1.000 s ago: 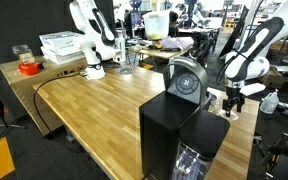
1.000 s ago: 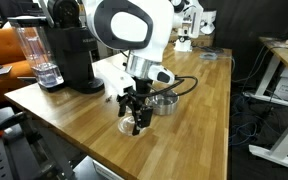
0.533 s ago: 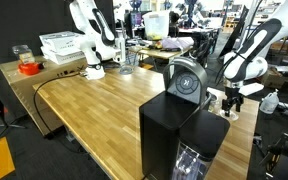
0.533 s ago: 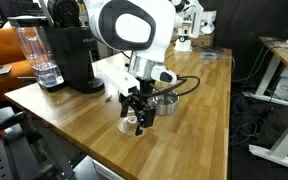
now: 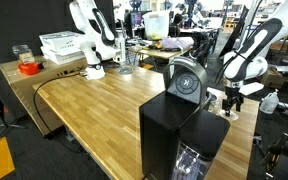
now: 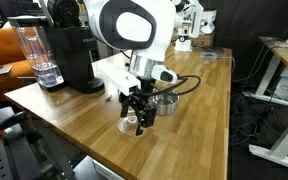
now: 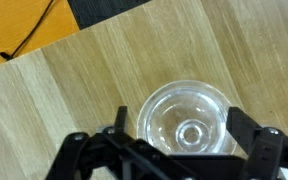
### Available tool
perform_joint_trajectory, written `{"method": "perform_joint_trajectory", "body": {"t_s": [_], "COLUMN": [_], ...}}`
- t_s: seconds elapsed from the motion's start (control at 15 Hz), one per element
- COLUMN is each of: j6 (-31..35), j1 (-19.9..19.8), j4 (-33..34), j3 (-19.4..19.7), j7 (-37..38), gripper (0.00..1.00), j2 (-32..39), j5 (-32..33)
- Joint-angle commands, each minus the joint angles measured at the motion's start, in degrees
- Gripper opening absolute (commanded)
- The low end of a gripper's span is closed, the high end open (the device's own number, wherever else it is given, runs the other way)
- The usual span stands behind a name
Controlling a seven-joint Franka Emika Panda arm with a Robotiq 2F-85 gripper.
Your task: Pick the lid on the table, put it on the jar, then put one cup in the pot and another cup inside the coffee maker
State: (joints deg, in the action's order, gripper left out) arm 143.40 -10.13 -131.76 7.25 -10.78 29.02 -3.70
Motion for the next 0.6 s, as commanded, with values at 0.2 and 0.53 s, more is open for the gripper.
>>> {"method": "perform_joint_trajectory", "body": {"t_s": [0.2, 0.53], "j6": [-1.96, -2.24], "j1": [-0.41, -0.08], "j4": [0.86, 1.06], "j3": [-0.52, -0.71], "j7": [0.48, 0.71], "gripper": [1.0, 0.71], "j2": [-0.14, 0.05], "j5": [1.78, 2.62]}}
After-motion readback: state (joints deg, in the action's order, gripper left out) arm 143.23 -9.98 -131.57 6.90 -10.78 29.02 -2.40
